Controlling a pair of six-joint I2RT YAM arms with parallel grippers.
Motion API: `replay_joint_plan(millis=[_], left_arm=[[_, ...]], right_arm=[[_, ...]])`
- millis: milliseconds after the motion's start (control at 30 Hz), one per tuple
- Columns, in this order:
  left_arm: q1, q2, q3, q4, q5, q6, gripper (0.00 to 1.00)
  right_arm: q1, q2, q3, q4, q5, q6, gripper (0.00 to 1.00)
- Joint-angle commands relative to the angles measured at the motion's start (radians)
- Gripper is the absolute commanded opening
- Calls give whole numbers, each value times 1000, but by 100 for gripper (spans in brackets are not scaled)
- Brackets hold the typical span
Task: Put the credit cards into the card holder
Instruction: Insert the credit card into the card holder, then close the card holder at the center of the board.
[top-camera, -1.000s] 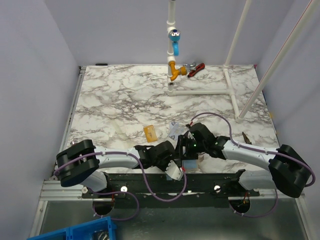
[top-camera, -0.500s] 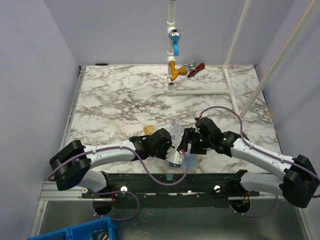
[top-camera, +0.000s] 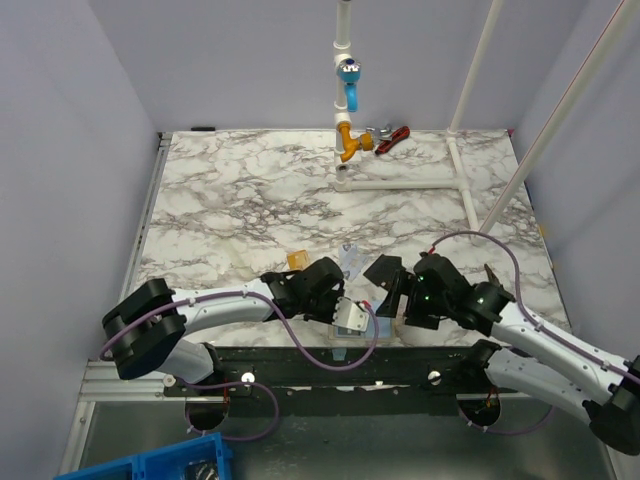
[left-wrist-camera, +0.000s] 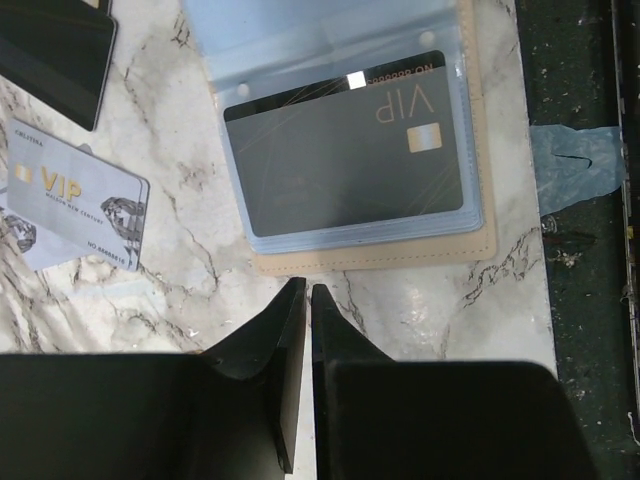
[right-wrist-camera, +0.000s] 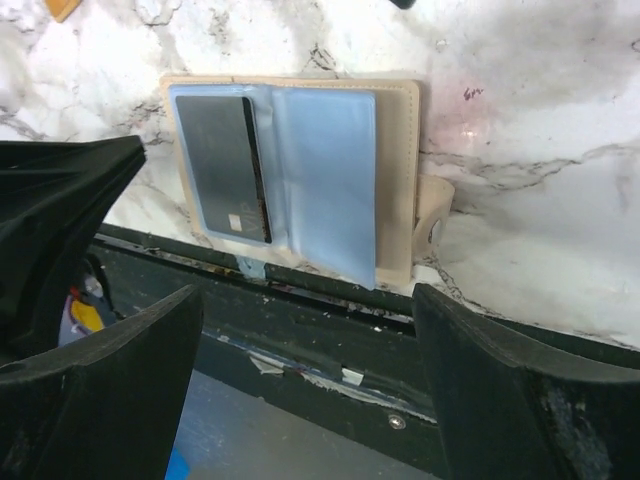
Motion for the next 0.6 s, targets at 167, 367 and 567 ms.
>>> replay_joint_plan(millis=[167,367,567], left_arm=[[-43,63,8,24,13,66,7],[-74,96,3,33,2,106,7],[-92,184,59,23,-13,142,6]], right_arm=[[-2,-126,-252,126,-102,137,89],[-3,-55,-305,246,-150,142,86],[-5,-14,-323,332,-152,139,80]])
